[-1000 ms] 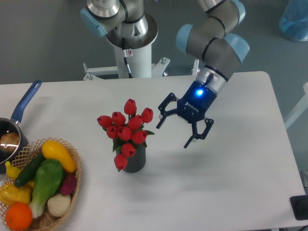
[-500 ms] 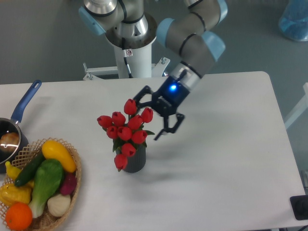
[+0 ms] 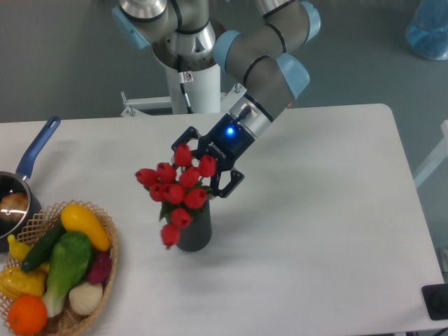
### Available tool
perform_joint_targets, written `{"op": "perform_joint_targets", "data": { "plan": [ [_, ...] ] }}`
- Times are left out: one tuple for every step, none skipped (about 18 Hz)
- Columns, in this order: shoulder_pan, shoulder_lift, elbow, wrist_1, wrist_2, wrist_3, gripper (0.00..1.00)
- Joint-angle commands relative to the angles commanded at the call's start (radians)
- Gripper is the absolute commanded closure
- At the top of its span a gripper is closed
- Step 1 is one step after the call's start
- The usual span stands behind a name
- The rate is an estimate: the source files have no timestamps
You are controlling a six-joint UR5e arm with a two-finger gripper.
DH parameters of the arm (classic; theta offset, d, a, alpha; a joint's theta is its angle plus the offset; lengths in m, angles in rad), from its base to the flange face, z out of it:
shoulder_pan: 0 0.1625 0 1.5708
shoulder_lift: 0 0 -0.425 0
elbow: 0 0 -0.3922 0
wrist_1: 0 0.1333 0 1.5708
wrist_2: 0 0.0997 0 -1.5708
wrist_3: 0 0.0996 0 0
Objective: Pick up the flowers from the vase
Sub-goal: 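Close the gripper on the tulip stems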
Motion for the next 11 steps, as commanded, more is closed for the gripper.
{"op": "perform_joint_targets", "data": {
  "plan": [
    [0.0, 0.0, -0.002, 0.0, 0.002, -0.003, 0.95],
    [0.002, 0.002, 0.0, 0.0, 0.002, -0.006, 1.0],
    [0.006, 0.003, 0.0, 0.0, 0.0, -0.008, 1.0],
    [0.018, 0.005, 0.0, 0.0, 0.0, -0.006, 1.0],
    [0.026, 0.008, 0.0, 0.0, -0.003, -0.006, 1.0],
    [0.031, 0.012, 0.002, 0.0, -0.006, -0.006, 1.0],
    [0.034, 0.017, 0.005, -0.002, -0.023, -0.009, 1.0],
    [0.037, 0.021, 0.012, -0.003, -0.038, -0.02, 1.0],
    [0.046, 0.021, 0.02, -0.002, -0.046, -0.04, 1.0],
    [0.054, 0.023, 0.032, -0.002, -0.049, -0.06, 1.0],
    [0.057, 0.023, 0.044, -0.003, -0.054, -0.08, 1.0]
  ]
}}
